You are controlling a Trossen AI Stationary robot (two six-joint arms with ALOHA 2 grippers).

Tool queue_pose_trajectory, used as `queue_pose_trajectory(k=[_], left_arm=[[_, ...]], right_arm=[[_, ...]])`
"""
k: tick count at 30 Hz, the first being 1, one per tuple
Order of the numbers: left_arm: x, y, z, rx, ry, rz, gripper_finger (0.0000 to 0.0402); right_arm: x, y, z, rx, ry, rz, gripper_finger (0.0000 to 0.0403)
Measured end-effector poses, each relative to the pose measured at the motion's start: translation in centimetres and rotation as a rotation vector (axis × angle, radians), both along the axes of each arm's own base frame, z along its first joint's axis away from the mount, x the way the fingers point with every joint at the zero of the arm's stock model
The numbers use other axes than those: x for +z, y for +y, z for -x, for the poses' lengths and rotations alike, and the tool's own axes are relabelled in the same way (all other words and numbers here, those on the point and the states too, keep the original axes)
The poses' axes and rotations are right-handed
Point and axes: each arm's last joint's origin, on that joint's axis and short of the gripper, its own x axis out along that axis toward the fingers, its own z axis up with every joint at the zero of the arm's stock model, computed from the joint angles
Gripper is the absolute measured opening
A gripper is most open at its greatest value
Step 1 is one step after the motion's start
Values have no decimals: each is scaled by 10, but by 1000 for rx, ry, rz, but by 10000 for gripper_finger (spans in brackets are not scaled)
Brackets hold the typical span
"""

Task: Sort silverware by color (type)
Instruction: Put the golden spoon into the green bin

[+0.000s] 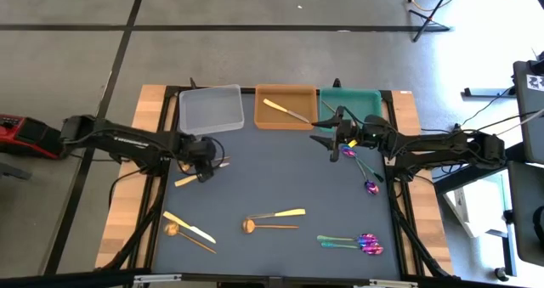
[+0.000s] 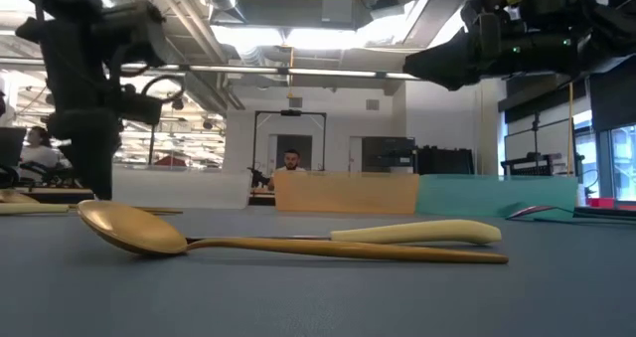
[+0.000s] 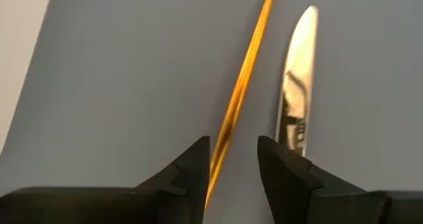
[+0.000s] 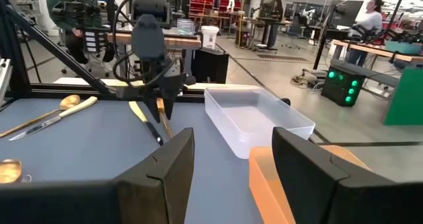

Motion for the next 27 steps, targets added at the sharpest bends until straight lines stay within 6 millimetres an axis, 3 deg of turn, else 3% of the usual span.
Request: queue_pose_trajectory(k=[10, 22, 27], left_arm=[[-17, 2, -7, 20, 109, -38, 115], [-18, 2, -9, -27, 101, -7, 15], [-16, 2, -8, -32, 91, -10, 14]], right_arm=[[0, 0, 0, 0, 2, 0, 195], [0, 0, 0, 1, 2, -5, 195], [0, 0, 0, 1, -1, -35, 195]])
